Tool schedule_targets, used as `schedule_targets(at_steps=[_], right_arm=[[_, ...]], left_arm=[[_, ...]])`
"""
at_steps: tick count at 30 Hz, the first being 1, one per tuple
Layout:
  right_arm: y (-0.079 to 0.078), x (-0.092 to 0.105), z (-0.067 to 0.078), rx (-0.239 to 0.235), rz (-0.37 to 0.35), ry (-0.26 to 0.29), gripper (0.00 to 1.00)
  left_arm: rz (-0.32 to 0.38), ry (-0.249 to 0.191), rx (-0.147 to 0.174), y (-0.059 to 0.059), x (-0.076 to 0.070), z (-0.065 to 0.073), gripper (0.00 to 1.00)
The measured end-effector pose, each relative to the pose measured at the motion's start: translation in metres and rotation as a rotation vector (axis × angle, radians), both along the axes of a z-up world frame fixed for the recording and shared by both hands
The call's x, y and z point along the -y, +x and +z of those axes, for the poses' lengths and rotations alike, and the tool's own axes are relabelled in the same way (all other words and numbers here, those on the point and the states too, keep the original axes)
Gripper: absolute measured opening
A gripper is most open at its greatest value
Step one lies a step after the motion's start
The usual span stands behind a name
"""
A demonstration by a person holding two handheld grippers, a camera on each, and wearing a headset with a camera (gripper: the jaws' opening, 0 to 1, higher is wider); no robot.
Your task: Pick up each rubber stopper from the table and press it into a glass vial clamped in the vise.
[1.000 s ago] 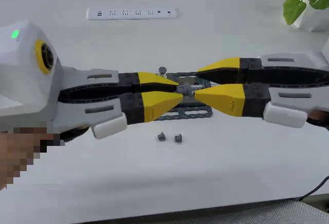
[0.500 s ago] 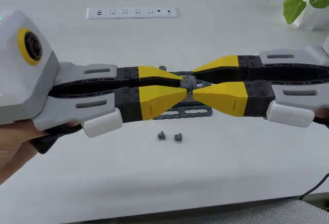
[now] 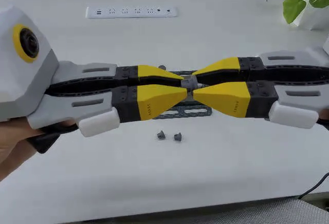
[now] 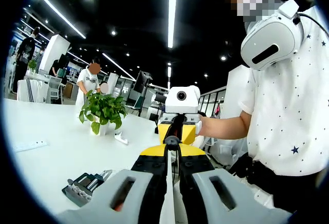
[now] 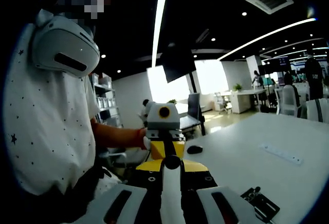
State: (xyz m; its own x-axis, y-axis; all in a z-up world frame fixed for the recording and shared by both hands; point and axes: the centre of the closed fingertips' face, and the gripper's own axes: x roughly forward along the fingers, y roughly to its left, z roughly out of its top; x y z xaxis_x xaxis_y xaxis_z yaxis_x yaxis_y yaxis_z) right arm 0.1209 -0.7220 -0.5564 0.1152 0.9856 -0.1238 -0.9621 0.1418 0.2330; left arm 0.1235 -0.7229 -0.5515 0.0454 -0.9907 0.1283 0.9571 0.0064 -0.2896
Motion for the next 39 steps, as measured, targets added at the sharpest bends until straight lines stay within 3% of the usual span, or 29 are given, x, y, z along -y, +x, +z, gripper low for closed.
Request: schedule_targets(at_steps=[16,28,39], right_arm=[[-0.0047,0.0002,0.0052,-0.013,0.041,0.027,0.07],[-0.0073,-0.0002,0.0060,0.016,0.069,0.016,0.07],[-0.0089,-0.0071,0.0042,0.025,0.061,-0.006,0.06]], left_arm=[[-0.055,-0.042,-0.044,-0.0051,-0.0041,0.0040,0.04],[-0.078,-0.065,-0.065,-0.0075,-0.0064,0.0052,0.04],[-0.055,-0.056,-0.045,-0.0064,-0.0084,0.0025,0.04]])
